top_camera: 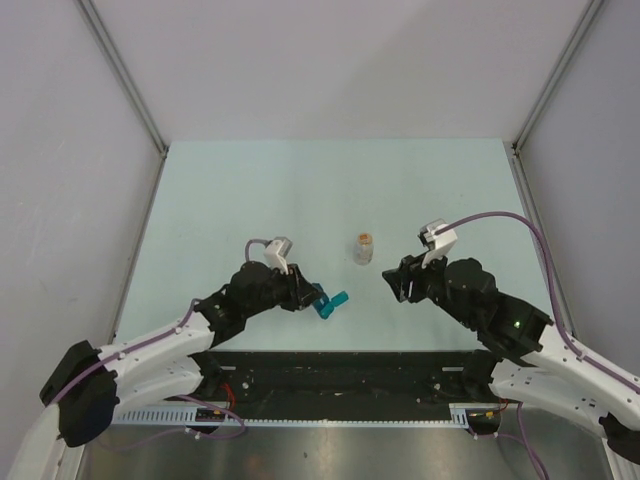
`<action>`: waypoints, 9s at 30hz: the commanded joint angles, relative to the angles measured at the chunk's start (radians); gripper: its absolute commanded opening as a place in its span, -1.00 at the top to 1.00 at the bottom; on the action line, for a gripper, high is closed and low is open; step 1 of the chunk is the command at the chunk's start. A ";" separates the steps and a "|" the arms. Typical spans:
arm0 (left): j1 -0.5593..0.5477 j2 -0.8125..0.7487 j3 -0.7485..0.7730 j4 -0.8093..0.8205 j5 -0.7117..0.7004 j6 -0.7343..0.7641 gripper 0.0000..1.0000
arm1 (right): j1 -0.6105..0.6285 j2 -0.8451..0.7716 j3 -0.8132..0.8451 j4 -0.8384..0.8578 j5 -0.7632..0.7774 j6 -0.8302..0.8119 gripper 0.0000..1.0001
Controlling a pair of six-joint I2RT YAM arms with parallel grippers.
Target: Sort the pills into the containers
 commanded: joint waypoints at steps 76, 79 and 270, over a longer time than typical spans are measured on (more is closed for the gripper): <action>0.060 -0.306 0.062 -0.342 -0.179 0.062 -1.00 | -0.267 1.062 0.350 0.251 -0.015 -0.043 -0.11; 0.060 -0.309 0.057 -0.344 -0.179 0.060 -1.00 | -0.267 1.056 0.350 0.247 -0.021 -0.045 0.12; -0.403 -0.143 0.306 -0.026 -0.099 0.264 0.99 | 0.036 0.220 0.320 0.235 -0.005 0.386 -0.40</action>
